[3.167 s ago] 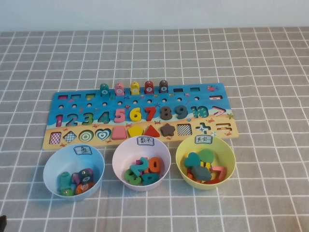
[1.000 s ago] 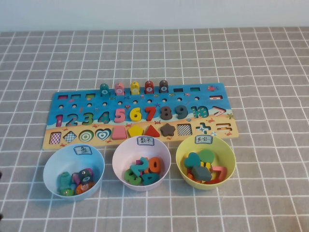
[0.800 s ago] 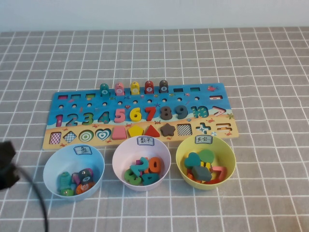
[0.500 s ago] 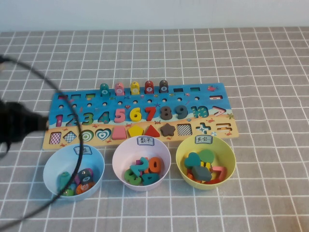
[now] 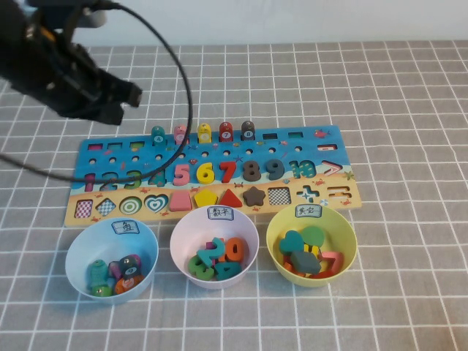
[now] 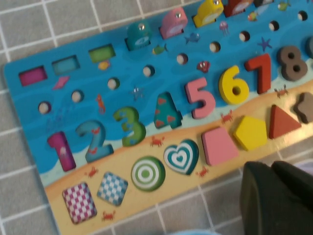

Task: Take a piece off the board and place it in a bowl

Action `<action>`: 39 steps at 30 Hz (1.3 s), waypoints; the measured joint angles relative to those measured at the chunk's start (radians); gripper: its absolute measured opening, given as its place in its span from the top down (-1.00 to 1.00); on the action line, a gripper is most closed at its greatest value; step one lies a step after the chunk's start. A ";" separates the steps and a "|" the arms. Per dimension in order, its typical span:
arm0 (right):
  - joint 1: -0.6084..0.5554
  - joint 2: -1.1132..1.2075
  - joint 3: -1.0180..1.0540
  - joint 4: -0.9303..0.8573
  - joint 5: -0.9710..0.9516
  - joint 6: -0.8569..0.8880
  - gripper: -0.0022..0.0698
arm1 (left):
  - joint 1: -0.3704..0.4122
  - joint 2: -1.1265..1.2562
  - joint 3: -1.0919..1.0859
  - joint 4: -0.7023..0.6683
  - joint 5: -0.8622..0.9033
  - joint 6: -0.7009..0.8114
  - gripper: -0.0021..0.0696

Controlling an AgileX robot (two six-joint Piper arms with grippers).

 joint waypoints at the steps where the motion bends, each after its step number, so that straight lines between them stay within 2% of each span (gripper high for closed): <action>1: 0.000 0.000 0.000 0.000 0.000 0.000 0.99 | -0.003 0.033 -0.036 0.004 0.012 -0.008 0.94; 7: 0.000 0.000 0.000 0.000 0.000 0.000 0.99 | -0.010 0.204 -0.229 0.036 0.079 -0.032 0.94; 17: 0.000 0.000 0.000 0.000 0.000 0.000 0.99 | -0.010 0.456 -0.472 0.060 0.086 -0.043 0.94; 30: 0.000 0.000 0.000 0.002 0.000 0.000 0.99 | -0.010 0.632 -0.643 0.071 0.053 -0.031 0.93; 33: 0.000 0.000 0.000 0.002 0.000 0.000 0.99 | -0.010 0.646 -0.645 0.071 0.046 -0.022 0.77; 39: 0.000 0.000 0.000 0.002 0.000 0.000 0.99 | -0.010 0.651 -0.646 0.086 0.030 -0.052 0.09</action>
